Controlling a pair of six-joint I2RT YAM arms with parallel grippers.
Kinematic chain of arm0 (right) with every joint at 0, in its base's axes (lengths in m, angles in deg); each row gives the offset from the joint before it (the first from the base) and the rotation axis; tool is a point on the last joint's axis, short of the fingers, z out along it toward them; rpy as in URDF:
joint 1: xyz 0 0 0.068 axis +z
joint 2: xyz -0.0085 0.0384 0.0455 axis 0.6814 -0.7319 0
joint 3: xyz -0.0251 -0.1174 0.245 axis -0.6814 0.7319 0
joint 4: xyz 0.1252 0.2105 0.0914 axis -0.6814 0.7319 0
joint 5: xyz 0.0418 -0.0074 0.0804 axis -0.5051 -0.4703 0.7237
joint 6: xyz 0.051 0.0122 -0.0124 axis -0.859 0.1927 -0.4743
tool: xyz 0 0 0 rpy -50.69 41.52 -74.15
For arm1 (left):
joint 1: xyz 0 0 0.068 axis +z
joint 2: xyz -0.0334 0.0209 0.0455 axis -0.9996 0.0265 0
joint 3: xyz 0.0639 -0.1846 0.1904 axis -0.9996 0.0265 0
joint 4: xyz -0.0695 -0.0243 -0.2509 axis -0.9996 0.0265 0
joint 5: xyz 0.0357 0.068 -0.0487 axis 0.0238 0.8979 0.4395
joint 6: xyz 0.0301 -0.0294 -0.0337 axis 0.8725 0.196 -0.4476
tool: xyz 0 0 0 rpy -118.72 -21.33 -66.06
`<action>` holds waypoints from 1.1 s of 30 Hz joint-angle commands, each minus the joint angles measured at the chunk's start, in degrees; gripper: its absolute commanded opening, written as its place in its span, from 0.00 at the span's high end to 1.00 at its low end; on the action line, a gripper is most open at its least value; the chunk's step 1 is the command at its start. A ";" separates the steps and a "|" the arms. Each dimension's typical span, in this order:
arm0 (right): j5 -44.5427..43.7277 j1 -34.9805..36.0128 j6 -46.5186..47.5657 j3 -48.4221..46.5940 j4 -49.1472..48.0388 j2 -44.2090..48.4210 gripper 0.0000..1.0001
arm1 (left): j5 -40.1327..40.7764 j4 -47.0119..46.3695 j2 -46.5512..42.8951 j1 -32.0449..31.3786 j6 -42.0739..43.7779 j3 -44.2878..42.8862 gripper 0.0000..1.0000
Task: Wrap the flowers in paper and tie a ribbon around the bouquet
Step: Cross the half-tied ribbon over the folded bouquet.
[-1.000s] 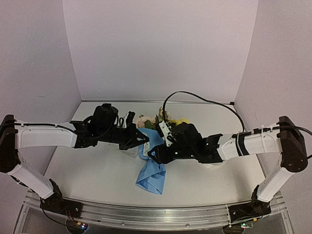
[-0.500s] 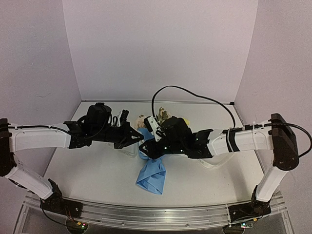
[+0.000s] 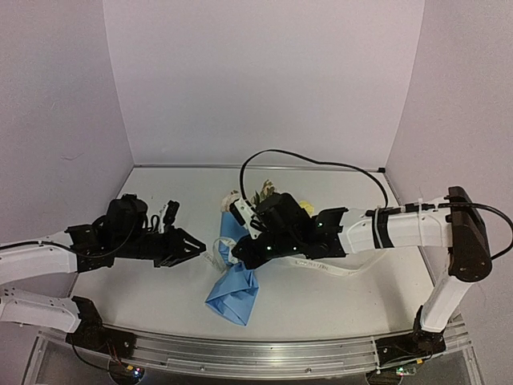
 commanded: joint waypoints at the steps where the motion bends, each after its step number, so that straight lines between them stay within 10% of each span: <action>1: 0.26 0.34 1.51 -5.11 11.29 -1.39 1.00 | 2.30 4.77 -5.94 0.14 6.27 0.46 0.63; 9: -4.35 0.32 2.01 -6.59 20.54 -3.27 1.00 | 5.81 3.51 10.23 1.85 17.16 -6.86 0.58; 22: -5.78 -1.93 1.84 -5.03 21.74 -2.10 1.00 | -0.25 -15.56 38.23 10.63 6.48 -10.88 0.71; 33: -4.78 -5.25 5.23 -3.57 24.02 0.37 1.00 | 12.98 -9.51 35.40 11.35 -0.37 -4.00 0.74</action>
